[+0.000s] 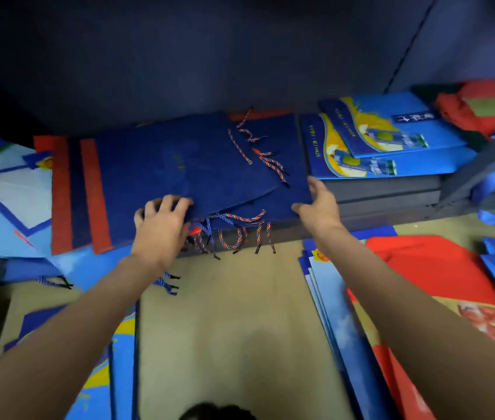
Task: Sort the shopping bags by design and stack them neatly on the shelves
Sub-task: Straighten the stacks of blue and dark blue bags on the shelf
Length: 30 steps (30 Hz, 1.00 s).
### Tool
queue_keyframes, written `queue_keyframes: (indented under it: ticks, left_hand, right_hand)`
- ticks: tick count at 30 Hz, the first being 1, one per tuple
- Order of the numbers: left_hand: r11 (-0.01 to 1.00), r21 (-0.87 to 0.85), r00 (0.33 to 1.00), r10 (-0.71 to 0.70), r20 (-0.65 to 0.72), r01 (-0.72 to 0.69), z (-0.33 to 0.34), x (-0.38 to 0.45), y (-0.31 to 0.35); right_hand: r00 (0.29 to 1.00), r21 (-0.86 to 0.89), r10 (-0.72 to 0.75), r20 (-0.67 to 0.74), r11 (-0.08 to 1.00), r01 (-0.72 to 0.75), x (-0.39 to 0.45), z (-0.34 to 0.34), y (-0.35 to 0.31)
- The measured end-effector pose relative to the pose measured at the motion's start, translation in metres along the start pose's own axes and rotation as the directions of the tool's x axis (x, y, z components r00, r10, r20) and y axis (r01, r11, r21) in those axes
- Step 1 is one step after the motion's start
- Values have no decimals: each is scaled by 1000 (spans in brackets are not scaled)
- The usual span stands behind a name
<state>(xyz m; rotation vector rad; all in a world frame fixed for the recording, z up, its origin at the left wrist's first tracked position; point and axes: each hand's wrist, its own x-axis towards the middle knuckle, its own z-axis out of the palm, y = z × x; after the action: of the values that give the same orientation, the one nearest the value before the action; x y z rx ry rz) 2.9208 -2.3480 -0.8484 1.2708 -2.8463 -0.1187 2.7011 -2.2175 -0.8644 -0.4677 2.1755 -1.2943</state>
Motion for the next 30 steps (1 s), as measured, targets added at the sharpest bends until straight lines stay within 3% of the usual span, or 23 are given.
queue_keyframes:
  ticks: [5, 10, 14, 18, 20, 22, 23, 25, 27, 30]
  left_hand:
    - [1000, 28, 990, -8, -143, 12, -13, -21, -51]
    - [976, 139, 985, -168, -24, 170, -10, -41, -74]
    - [973, 226, 998, 53, -41, -42, 1, -34, -51]
    - [970, 139, 979, 205, -19, -201, 2, -21, -18]
    - [987, 30, 985, 162, -55, -160, 2, -18, -7]
    - [983, -130, 984, 111, -137, -128, 4, -21, -1]
    - [967, -175, 970, 148, -195, -183, 6, -26, -2]
    - [908, -147, 898, 342, -278, -392, 12, -47, -9]
    - [822, -118, 815, 513, -270, -557, 18, -73, -25]
    - [757, -91, 745, 603, -283, -647, 14, -89, -41]
  right_hand:
    - [986, -46, -136, -96, 990, 132, -9, -55, -4]
    - [973, -393, -131, -189, 918, 47, -18, -105, 5]
    - [977, -537, 99, -187, 823, -187, -16, -100, 6]
    - [998, -557, 20, -62, 829, -51, -21, -63, -11]
    - [1000, -473, -19, -11, 881, 12, -26, -41, -18]
    - [997, -230, 21, 80, 973, -2, -32, -19, -27]
    - [985, -34, 75, 156, 997, -71, -36, -9, -32]
    - [933, 292, 166, 319, 920, -263, -41, 7, -42]
    - [911, 377, 166, 378, 871, -315, -44, 20, -49]
    - [935, 476, 155, 320, 827, -300, -42, 29, -48]
